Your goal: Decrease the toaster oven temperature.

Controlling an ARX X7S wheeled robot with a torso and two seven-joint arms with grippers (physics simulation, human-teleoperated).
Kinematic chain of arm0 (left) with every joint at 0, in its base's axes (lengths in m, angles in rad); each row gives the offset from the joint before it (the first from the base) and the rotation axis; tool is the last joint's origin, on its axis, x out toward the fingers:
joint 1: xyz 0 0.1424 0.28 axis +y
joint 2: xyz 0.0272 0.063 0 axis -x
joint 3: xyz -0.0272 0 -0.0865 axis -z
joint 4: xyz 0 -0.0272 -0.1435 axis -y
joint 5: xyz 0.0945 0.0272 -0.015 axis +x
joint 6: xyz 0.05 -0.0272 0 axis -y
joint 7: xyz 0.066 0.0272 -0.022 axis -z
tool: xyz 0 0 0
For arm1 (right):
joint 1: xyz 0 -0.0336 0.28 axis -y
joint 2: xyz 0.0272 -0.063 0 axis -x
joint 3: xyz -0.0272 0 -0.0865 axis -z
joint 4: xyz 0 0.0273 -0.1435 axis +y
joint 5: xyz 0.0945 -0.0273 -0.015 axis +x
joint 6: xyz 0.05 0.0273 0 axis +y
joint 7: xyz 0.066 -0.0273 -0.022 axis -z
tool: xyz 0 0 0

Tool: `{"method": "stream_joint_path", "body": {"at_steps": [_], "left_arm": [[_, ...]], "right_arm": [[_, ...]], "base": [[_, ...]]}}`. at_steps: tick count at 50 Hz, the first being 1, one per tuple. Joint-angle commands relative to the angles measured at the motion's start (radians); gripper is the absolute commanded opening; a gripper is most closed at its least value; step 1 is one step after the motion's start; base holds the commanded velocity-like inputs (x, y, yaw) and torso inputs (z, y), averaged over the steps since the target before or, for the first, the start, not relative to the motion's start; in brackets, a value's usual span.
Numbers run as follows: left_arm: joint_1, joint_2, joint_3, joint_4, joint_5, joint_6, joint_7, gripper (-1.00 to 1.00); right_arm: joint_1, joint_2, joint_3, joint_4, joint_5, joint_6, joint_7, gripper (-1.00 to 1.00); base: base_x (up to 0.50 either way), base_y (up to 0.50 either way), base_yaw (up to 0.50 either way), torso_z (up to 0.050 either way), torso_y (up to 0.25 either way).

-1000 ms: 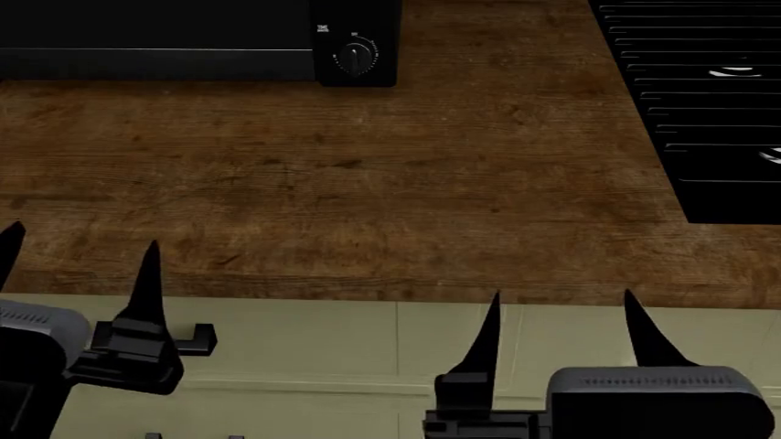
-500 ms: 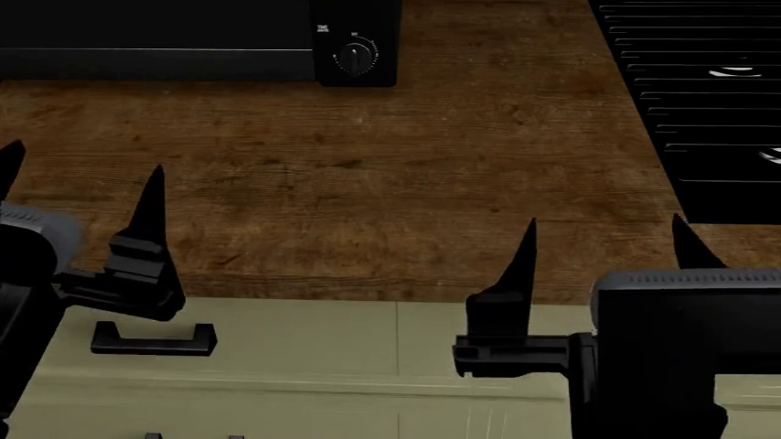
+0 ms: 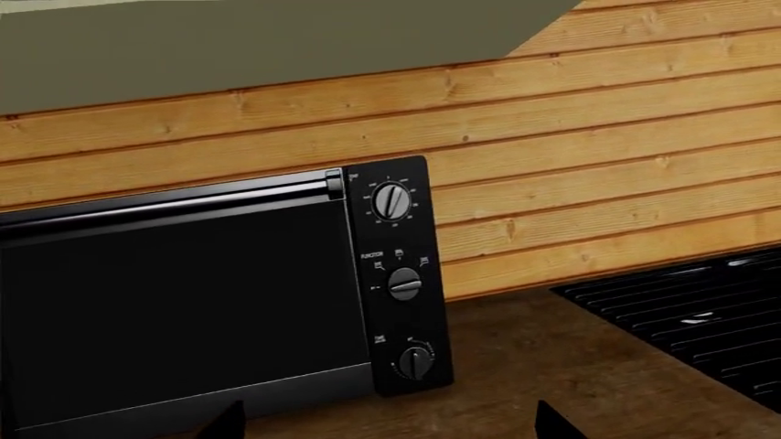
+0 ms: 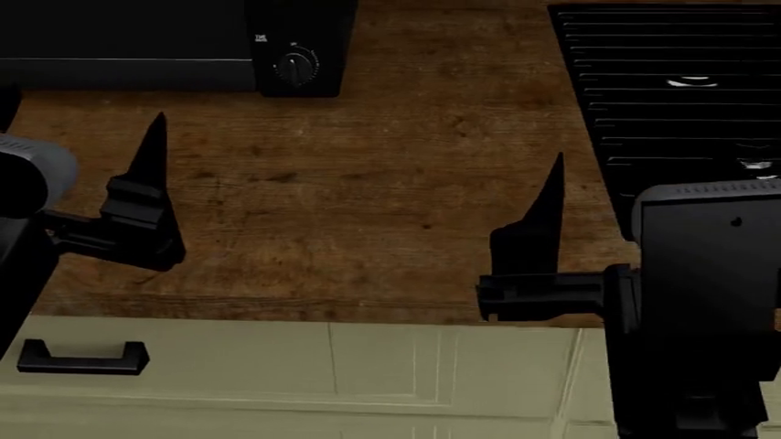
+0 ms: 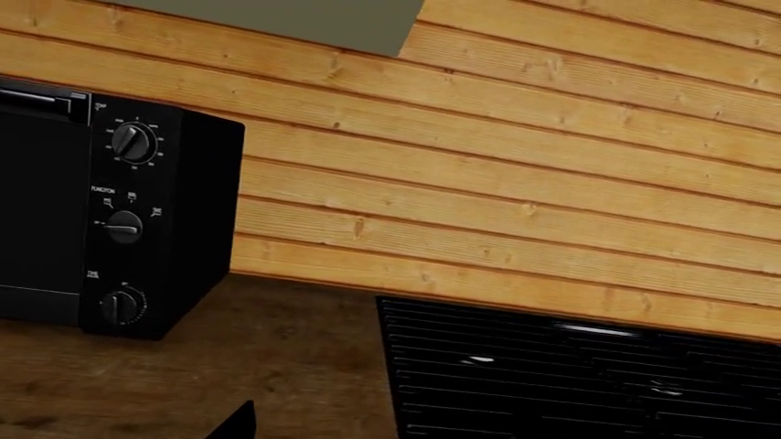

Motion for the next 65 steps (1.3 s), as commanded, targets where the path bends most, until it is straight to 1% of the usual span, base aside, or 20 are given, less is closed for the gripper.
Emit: {"method": "stream_joint_path", "body": {"at_steps": [1,34,43,45,49,51,53,56,57,58,59,61,65], "left_arm": [[-0.004,-0.004,0.006,0.014,-0.013,-0.014,-0.002,1.00],[-0.001,-0.007,-0.005,0.055,-0.050,-0.039,-0.014,1.00],[-0.011,-0.016,-0.004,0.098,-0.065,-0.050,-0.012,1.00],[-0.022,-0.029,0.007,0.106,-0.068,-0.049,-0.003,1.00],[-0.091,-0.069,0.059,0.138,-0.083,-0.088,0.026,1.00],[-0.133,-0.095,0.105,0.148,-0.085,-0.104,0.041,1.00],[-0.171,-0.127,0.176,0.149,-0.077,-0.101,0.056,1.00],[-0.203,-0.128,0.207,0.140,-0.070,-0.115,0.051,1.00],[-0.251,-0.143,0.283,0.113,-0.034,-0.104,0.034,1.00],[-0.278,-0.155,0.329,0.097,-0.018,-0.089,0.036,1.00],[-0.291,-0.158,0.348,0.088,-0.009,-0.085,0.033,1.00],[-0.359,-0.173,0.446,0.045,0.028,-0.069,0.033,1.00],[-0.405,-0.173,0.515,-0.004,0.053,-0.044,0.038,1.00]], "right_arm": [[0.011,0.013,0.010,-0.023,0.020,0.019,-0.015,1.00],[0.008,0.015,0.020,-0.040,0.046,0.020,-0.008,1.00],[0.002,0.021,0.007,-0.039,0.046,0.022,0.004,1.00],[0.004,0.022,0.007,-0.038,0.048,0.024,0.004,1.00],[0.010,0.021,0.011,-0.037,0.052,0.028,0.004,1.00],[0.009,0.021,0.010,-0.034,0.053,0.025,0.004,1.00],[0.004,0.019,0.014,-0.027,0.055,0.019,0.003,1.00],[0.000,0.018,0.014,-0.023,0.057,0.013,0.003,1.00],[-0.003,0.018,0.012,-0.016,0.057,0.005,0.003,1.00],[-0.002,0.018,0.013,-0.015,0.058,0.005,0.002,1.00],[-0.001,0.019,0.013,-0.014,0.058,0.005,0.002,1.00],[-0.005,0.019,0.013,-0.007,0.058,-0.005,0.002,1.00],[-0.024,0.016,0.020,0.008,0.058,-0.035,0.000,1.00]], "base": [[0.44,-0.27,0.00,0.000,0.000],[0.50,-0.04,0.00,0.000,0.000],[0.04,0.00,0.00,0.000,0.000],[0.00,0.00,0.00,0.000,0.000],[0.00,0.00,0.00,0.000,0.000],[0.00,0.00,0.00,0.000,0.000],[0.00,0.00,0.00,0.000,0.000],[0.00,0.00,0.00,0.000,0.000],[0.00,0.00,0.00,0.000,0.000],[0.00,0.00,0.00,0.000,0.000],[0.00,0.00,0.00,0.000,0.000],[0.00,0.00,0.00,0.000,0.000],[0.00,0.00,0.00,0.000,0.000]]}}
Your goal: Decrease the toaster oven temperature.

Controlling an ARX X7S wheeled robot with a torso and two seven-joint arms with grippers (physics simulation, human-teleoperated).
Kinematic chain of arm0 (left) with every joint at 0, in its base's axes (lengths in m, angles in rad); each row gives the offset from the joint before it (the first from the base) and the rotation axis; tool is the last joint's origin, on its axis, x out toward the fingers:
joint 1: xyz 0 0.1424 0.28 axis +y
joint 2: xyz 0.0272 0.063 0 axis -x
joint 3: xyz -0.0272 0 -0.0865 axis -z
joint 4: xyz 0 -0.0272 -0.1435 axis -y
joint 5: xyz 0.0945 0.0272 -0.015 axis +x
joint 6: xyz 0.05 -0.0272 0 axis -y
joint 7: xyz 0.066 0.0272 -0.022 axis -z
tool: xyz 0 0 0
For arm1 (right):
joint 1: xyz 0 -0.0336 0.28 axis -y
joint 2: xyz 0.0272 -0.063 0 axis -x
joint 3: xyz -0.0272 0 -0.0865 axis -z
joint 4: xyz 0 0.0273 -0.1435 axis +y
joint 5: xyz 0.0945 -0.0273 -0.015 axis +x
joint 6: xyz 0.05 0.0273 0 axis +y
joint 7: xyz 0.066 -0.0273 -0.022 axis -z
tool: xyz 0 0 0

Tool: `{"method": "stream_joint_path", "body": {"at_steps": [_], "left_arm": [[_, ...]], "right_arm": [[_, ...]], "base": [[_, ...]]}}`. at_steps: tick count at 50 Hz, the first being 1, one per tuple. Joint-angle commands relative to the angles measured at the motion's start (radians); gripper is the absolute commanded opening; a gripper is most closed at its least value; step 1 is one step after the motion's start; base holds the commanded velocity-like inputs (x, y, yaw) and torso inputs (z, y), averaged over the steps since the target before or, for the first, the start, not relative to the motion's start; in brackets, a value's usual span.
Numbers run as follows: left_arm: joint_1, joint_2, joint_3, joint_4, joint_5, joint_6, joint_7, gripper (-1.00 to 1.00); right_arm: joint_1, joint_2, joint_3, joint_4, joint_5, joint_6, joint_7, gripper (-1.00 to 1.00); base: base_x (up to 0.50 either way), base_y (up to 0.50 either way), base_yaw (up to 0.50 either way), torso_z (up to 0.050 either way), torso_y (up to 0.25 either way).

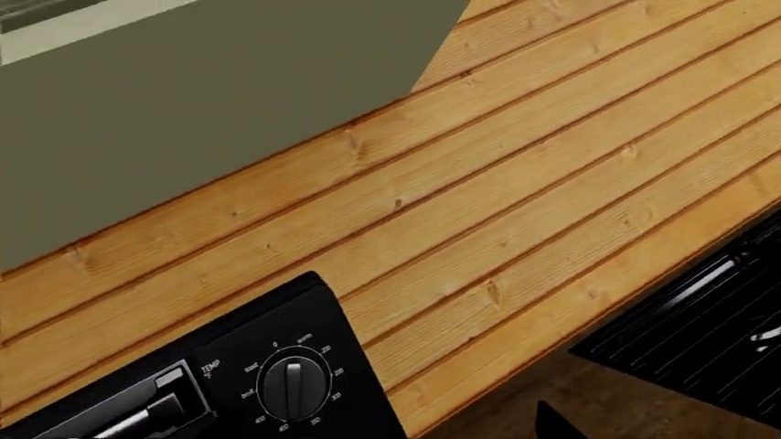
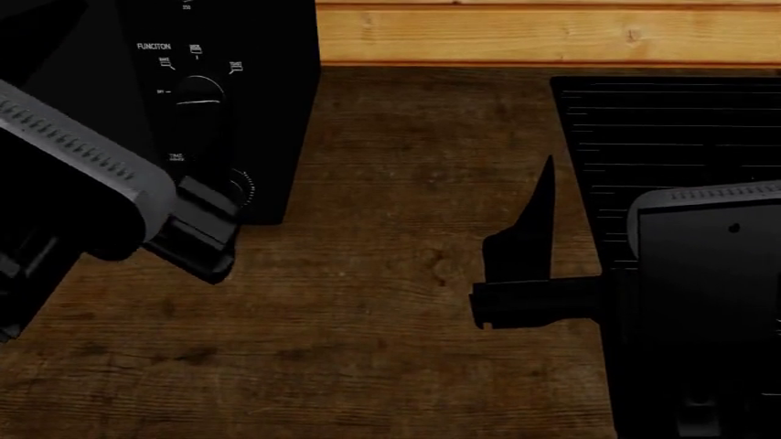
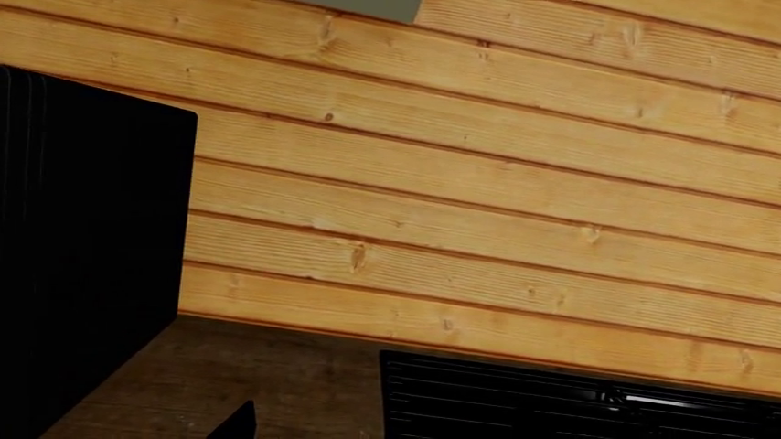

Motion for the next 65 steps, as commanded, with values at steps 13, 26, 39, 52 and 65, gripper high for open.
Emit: {"method": "stream_joint_path", "body": {"at_steps": [13,26,39,52,65], "left_arm": [[-0.219,-0.034,0.343,-0.254,0.130,0.070,-0.010,1.00],[-0.219,0.012,0.263,-0.323,0.093,0.034,-0.009,1.00],[-0.244,0.042,0.194,-0.416,0.082,0.041,-0.020,1.00],[-0.240,0.069,0.132,-0.464,0.036,0.027,0.001,1.00],[-0.257,0.080,0.123,-0.611,0.060,0.108,-0.012,1.00]], "right_arm": [[-0.042,-0.004,-0.009,0.058,0.002,-0.085,0.003,1.00],[-0.076,-0.003,0.006,0.050,0.011,-0.099,0.003,1.00],[-0.089,-0.003,0.003,0.070,0.016,-0.118,0.004,1.00],[-0.085,0.001,0.000,0.068,0.024,-0.110,0.008,1.00],[-0.082,0.002,-0.010,0.081,0.027,-0.117,0.014,1.00]], "base": [[0.00,0.00,0.00,0.000,0.000],[0.00,0.00,0.00,0.000,0.000],[0.00,0.00,0.00,0.000,0.000],[0.00,0.00,0.00,0.000,0.000],[0.00,0.00,0.00,0.000,0.000]]}}
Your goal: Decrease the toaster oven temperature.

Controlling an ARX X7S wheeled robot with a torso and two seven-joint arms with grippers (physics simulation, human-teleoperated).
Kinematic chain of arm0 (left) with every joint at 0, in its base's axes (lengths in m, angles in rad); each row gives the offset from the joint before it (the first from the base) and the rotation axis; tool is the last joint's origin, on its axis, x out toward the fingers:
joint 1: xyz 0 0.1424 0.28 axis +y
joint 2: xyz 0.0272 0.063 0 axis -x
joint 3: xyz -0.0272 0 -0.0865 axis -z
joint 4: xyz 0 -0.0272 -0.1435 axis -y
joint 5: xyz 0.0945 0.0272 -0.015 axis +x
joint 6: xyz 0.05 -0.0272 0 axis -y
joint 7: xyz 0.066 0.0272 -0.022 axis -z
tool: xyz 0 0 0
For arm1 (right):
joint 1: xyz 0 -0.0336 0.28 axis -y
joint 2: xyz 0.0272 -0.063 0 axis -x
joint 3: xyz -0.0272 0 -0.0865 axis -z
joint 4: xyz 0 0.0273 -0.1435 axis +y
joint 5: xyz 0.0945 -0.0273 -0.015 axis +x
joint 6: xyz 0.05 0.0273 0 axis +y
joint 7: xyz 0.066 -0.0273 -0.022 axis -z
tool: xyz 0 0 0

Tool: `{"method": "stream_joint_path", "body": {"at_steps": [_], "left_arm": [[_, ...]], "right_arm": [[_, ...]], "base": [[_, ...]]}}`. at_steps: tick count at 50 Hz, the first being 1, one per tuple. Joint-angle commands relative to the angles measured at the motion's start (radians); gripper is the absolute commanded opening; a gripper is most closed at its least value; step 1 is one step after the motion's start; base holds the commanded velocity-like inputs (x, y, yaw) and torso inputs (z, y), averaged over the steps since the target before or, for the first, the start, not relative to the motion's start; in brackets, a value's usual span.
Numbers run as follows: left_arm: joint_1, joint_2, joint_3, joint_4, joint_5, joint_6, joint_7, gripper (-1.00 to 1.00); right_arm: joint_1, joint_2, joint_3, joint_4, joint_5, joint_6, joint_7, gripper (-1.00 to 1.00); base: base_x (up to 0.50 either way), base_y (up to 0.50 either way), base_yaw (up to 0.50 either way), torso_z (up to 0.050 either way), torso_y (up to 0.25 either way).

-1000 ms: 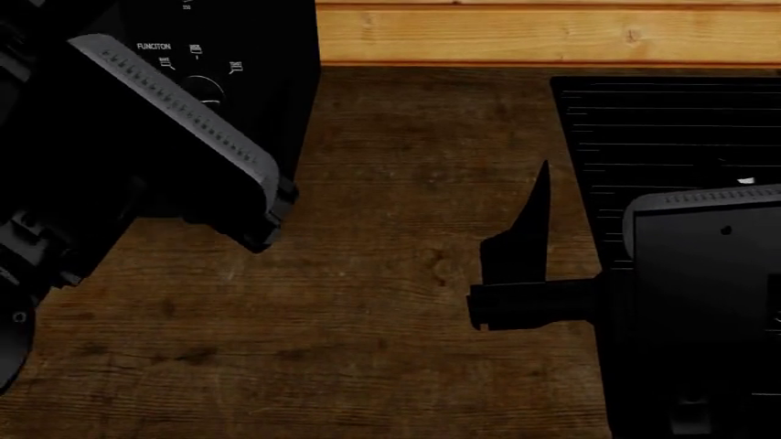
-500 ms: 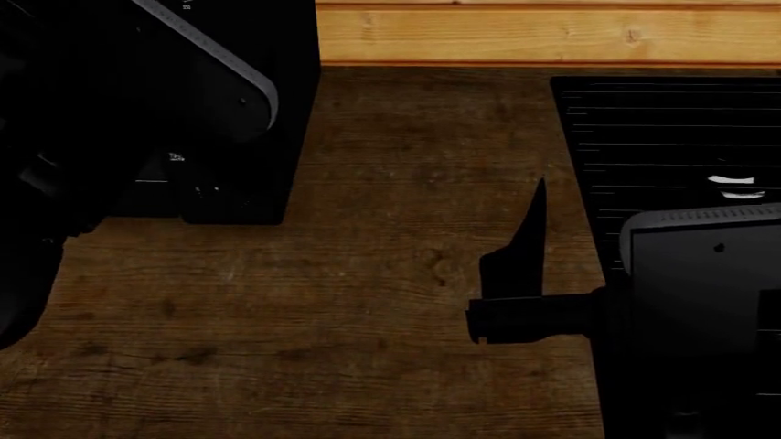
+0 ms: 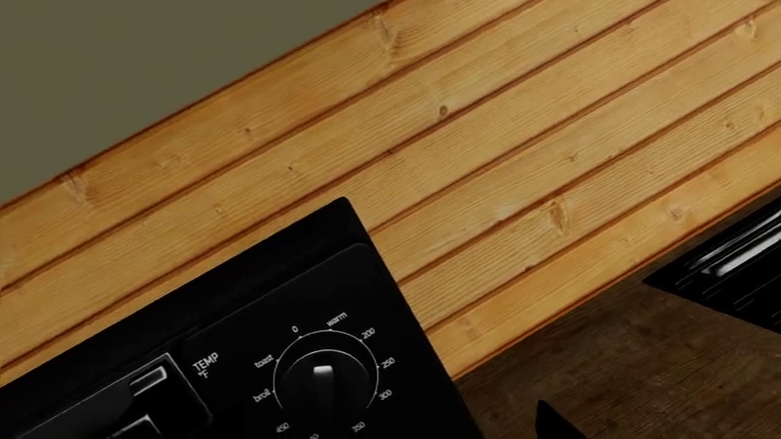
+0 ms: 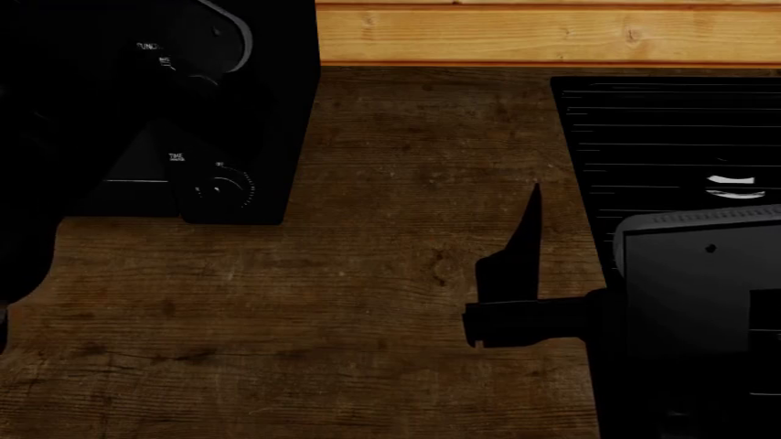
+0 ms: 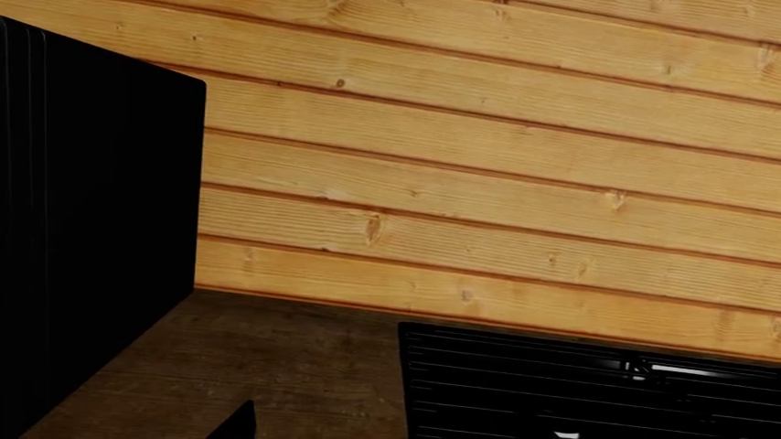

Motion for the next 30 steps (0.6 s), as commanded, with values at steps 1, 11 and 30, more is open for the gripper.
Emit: {"method": "stream_joint_path", "body": {"at_steps": [1,11,30], "left_arm": [[-0.011,0.012,-0.016,-0.105,0.005,0.050,-0.002,1.00],[-0.023,0.017,-0.024,-0.162,0.011,0.083,-0.007,1.00],[-0.044,0.036,-0.026,-0.239,0.004,0.114,-0.004,1.00]], "right_arm": [[-0.001,0.002,-0.006,0.011,0.004,-0.008,0.004,1.00],[-0.007,0.004,-0.007,0.015,0.007,-0.015,0.007,1.00],[-0.021,0.009,0.005,0.027,0.015,-0.034,0.009,1.00]], "base": [[0.00,0.00,0.00,0.000,0.000],[0.00,0.00,0.00,0.000,0.000],[0.00,0.00,0.00,0.000,0.000]]}}
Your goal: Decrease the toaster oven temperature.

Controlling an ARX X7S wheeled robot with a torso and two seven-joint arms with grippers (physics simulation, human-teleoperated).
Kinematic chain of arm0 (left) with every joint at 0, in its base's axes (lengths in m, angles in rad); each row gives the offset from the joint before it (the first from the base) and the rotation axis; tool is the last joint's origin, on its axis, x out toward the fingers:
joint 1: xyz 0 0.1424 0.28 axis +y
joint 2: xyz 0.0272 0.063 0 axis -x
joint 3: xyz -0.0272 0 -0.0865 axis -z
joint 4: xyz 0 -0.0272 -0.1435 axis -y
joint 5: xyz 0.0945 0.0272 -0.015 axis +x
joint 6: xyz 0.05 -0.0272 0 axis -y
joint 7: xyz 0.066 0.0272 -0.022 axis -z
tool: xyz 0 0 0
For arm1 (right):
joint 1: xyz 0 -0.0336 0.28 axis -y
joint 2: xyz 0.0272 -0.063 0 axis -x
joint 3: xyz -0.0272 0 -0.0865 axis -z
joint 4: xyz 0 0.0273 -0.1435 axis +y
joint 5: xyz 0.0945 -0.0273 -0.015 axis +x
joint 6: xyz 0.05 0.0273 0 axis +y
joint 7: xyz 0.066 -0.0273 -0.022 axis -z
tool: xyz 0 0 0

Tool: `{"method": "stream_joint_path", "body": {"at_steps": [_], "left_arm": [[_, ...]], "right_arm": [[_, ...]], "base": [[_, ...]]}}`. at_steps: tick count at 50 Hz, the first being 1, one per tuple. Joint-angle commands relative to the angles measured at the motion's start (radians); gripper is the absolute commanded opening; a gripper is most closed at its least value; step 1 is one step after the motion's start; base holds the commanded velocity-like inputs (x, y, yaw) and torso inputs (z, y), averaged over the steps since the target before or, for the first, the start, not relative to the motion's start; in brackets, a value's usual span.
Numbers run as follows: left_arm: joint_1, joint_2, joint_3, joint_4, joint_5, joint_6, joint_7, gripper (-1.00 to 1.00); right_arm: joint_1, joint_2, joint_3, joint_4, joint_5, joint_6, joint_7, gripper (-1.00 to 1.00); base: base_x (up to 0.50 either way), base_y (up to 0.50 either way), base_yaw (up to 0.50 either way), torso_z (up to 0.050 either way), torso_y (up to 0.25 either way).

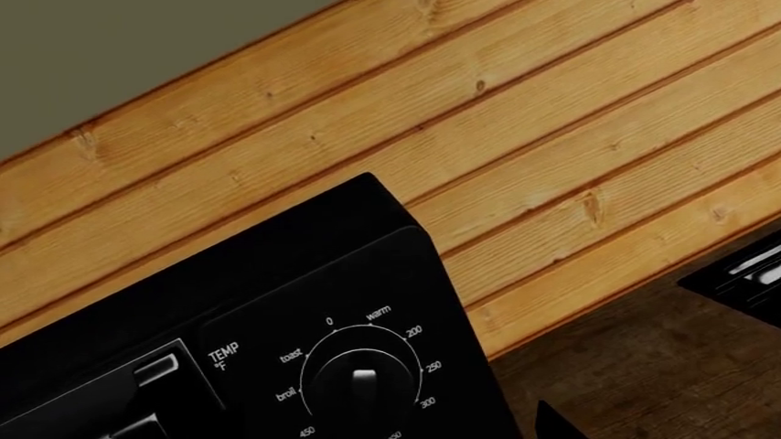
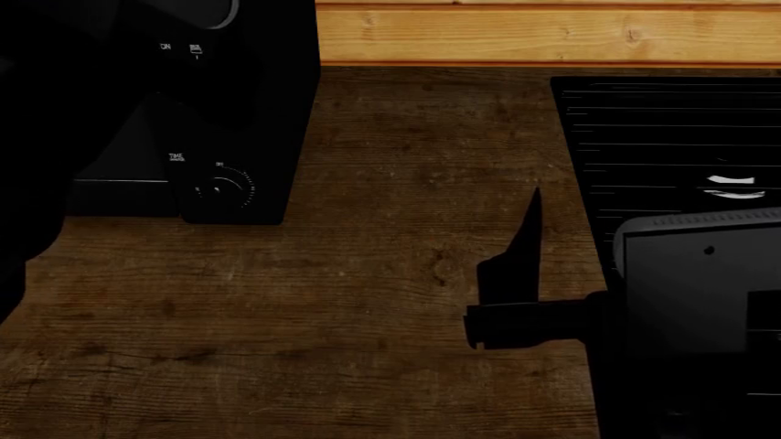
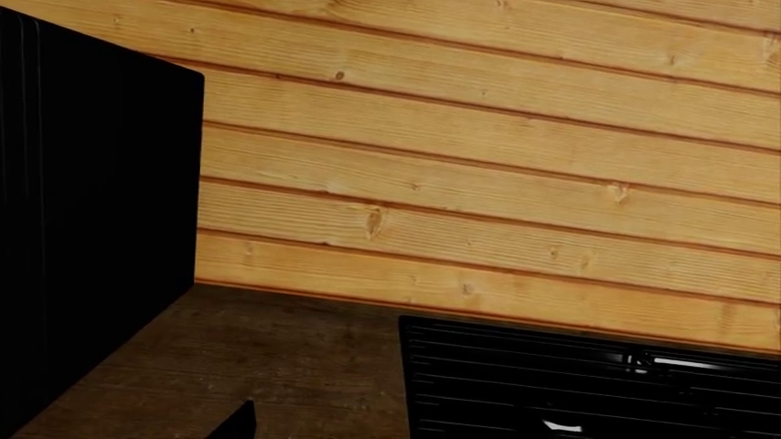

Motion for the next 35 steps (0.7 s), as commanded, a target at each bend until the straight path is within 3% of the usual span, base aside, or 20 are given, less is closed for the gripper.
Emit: {"method": "stream_joint_path", "body": {"at_steps": [1,27,28,35], "left_arm": [[-0.007,0.007,0.003,-0.046,-0.002,0.021,0.003,1.00],[-0.005,0.005,0.008,-0.087,0.000,0.044,-0.011,1.00],[-0.005,0.006,0.006,-0.089,0.001,0.045,-0.015,-1.00],[-0.013,0.013,-0.007,-0.087,0.003,0.035,-0.036,-1.00]], "right_arm": [[-0.008,0.002,0.005,0.005,0.005,-0.009,0.002,1.00],[-0.026,0.005,0.007,0.008,0.015,-0.024,0.012,1.00],[-0.027,0.005,0.007,0.008,0.015,-0.025,0.012,1.00],[-0.024,0.006,0.004,0.012,0.018,-0.025,0.015,1.00]], "base": [[0.00,0.00,0.00,0.000,0.000],[0.00,0.00,0.00,0.000,0.000],[0.00,0.00,0.00,0.000,0.000],[0.00,0.00,0.00,0.000,0.000]]}}
